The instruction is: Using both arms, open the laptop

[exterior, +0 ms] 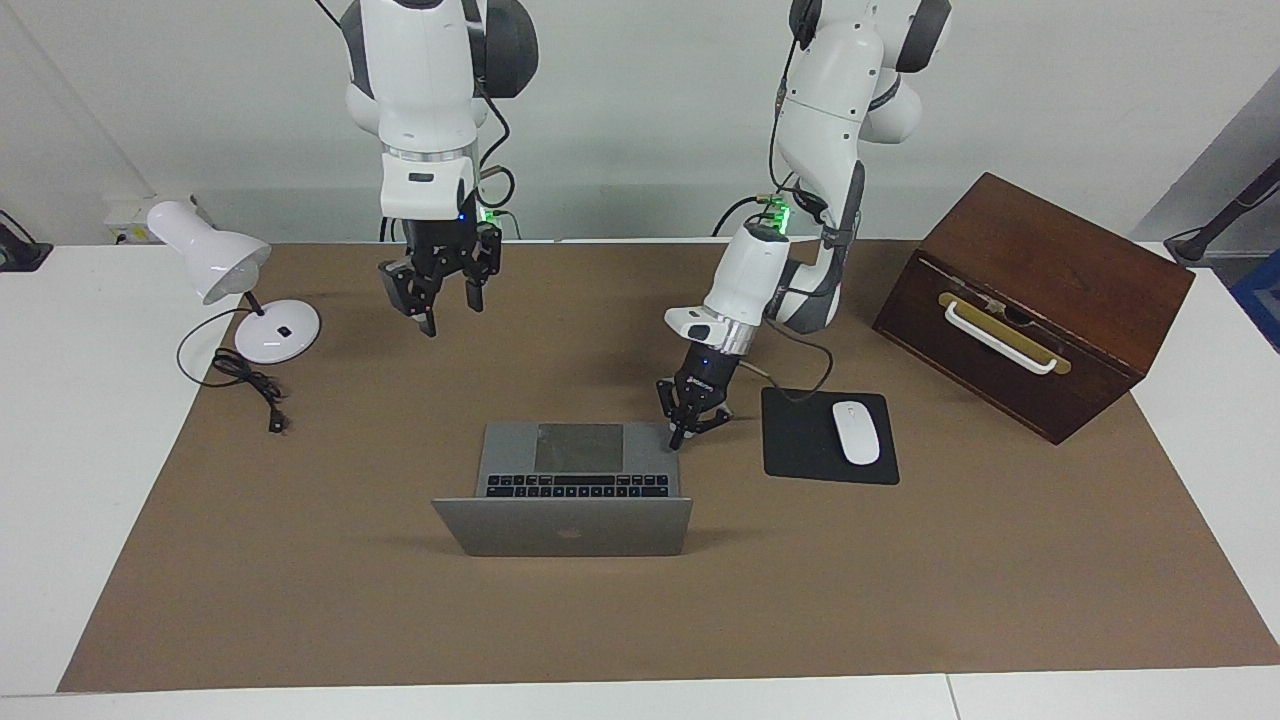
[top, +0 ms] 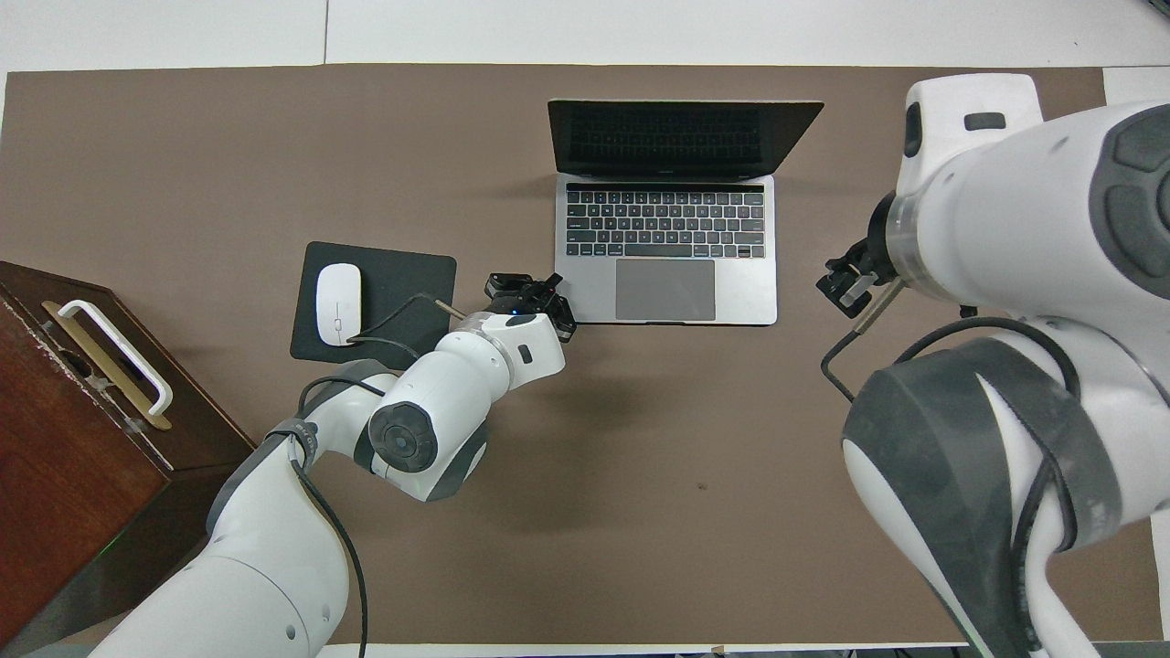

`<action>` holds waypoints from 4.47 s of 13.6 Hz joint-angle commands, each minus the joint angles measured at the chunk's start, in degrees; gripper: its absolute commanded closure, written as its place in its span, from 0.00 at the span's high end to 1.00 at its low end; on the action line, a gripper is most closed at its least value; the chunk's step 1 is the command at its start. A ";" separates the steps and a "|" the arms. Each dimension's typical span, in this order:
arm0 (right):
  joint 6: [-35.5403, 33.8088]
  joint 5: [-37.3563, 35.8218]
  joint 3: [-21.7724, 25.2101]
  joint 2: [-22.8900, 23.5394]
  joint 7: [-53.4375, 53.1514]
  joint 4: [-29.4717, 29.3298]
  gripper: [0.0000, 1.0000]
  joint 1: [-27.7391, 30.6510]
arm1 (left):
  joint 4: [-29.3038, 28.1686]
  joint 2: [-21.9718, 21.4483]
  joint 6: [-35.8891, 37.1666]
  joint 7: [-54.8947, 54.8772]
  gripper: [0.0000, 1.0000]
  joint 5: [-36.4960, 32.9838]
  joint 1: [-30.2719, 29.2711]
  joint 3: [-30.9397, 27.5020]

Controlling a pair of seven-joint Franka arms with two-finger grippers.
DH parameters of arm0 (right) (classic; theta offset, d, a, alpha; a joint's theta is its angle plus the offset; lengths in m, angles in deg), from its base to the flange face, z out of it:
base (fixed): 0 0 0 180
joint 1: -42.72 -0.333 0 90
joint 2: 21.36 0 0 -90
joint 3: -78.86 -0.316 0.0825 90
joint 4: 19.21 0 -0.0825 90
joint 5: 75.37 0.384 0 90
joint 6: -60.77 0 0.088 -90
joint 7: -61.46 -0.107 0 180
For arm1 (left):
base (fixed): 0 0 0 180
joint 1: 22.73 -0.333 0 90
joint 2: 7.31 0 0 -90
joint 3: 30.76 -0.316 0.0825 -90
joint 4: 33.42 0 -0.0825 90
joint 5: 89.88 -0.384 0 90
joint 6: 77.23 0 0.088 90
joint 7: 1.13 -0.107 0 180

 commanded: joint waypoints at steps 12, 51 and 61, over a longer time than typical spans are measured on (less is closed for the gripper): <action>-14.06 9.01 6.03 -6.90 -18.78 0.87 0.88 1.82 | 0.53 -7.97 14.67 0.62 0.00 -0.77 -4.31 1.84; -18.54 8.92 13.87 1.35 -19.75 -10.81 1.00 0.59 | 27.34 -20.98 74.44 -18.97 0.00 8.28 -23.55 1.05; -18.73 8.92 13.86 1.71 -21.33 -12.67 1.00 0.59 | 27.34 -28.28 88.85 -24.60 0.00 7.67 -29.45 -1.41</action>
